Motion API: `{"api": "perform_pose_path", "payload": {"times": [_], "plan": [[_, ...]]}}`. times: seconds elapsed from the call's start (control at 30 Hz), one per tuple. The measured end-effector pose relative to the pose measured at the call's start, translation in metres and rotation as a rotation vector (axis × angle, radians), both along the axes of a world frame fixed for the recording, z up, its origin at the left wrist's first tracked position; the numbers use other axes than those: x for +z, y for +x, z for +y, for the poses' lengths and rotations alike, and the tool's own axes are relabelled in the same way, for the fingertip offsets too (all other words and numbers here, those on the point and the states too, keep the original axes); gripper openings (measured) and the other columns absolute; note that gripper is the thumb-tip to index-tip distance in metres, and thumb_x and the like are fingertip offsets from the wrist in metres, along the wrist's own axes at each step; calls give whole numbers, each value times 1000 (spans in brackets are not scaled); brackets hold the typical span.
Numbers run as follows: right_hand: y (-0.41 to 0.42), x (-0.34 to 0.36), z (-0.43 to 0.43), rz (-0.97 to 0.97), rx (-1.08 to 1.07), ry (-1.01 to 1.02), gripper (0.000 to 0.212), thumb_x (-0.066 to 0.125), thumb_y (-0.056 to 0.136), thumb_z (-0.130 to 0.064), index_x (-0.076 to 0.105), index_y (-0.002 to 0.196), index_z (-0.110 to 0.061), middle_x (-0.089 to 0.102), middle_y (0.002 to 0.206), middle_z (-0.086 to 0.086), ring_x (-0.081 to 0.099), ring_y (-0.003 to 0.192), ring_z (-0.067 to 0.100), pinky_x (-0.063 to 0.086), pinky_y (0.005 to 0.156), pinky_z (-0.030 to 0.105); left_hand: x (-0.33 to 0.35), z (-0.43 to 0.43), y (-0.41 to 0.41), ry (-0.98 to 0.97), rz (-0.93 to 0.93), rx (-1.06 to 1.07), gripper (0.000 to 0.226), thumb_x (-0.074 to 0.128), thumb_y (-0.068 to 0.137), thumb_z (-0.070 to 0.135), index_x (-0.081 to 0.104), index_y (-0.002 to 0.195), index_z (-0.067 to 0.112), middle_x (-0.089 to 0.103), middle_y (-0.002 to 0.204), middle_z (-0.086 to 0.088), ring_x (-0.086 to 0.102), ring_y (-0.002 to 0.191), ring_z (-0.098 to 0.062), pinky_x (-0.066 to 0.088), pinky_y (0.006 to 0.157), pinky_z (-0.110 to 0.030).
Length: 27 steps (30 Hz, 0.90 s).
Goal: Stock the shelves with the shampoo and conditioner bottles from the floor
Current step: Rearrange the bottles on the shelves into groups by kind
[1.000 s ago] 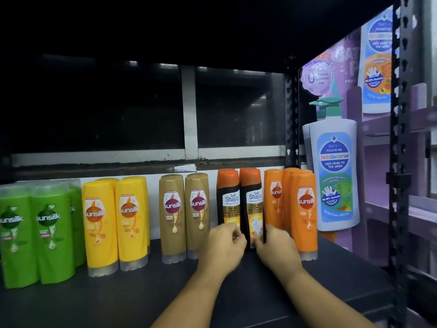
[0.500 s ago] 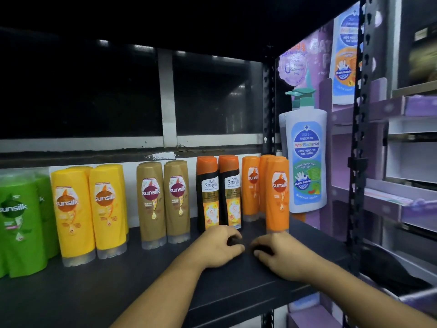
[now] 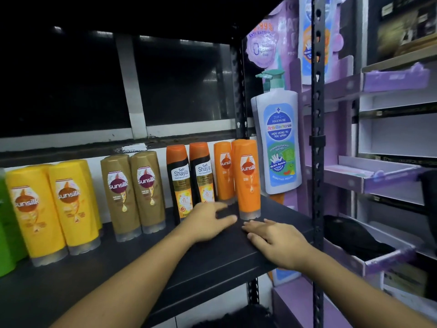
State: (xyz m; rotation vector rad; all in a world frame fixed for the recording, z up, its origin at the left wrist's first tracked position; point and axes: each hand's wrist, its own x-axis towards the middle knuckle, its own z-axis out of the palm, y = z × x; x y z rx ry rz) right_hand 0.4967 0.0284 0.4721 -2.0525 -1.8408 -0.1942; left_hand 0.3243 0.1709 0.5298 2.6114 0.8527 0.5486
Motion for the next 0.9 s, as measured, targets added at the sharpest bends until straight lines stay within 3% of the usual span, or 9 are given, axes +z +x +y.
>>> {"api": "perform_pose_path", "payload": {"times": [0.1, 0.23, 0.37, 0.53, 0.6, 0.9], "plan": [[-1, 0, -2, 1, 5, 19, 46, 29, 107, -45, 45, 149, -39, 38, 156, -25, 34, 145, 2, 22, 123, 27, 11, -13, 34, -136, -245, 19, 63, 73, 91, 49, 48, 146, 29, 59, 131, 9, 55, 116, -8, 46, 96, -31], [-2, 1, -4, -8, 7, 51, 45, 30, 107, -45, 46, 148, -39, 41, 153, -27, 35, 142, -3, 23, 121, 24, 7, -19, 75, -173, -334, 37, 75, 79, 87, 43, 35, 146, 30, 53, 145, 3, 55, 131, -24, 47, 101, -42], [-1, 1, -4, 26, 5, 68, 45, 33, 104, -48, 49, 145, -41, 46, 150, -28, 39, 140, -3, 28, 118, 25, -3, -17, 86, -109, -427, 102, 67, 74, 93, 32, 32, 145, 27, 51, 148, -3, 54, 133, -29, 46, 106, -47], [5, 6, 6, 122, -67, -29, 52, 38, 95, -59, 49, 143, -41, 48, 150, -20, 37, 144, 8, 26, 122, 37, -9, -4, 78, -50, -435, 176, 65, 73, 94, 31, 32, 144, 26, 56, 142, -3, 58, 127, -29, 48, 101, -44], [7, 12, 12, 164, -113, -83, 58, 38, 92, -65, 47, 144, -42, 45, 154, -15, 36, 145, 14, 32, 118, 41, -10, 1, 75, -33, -440, 205, 66, 72, 94, 33, 31, 146, 27, 58, 140, -3, 59, 126, -28, 49, 102, -46], [43, 34, 54, 313, -320, -187, 55, 53, 95, -56, 55, 140, -24, 56, 143, 0, 51, 132, 24, 43, 110, 39, -20, 12, 82, 45, -468, 309, 65, 70, 94, 38, 34, 146, 26, 58, 138, -3, 58, 126, -28, 52, 103, -51]]}}
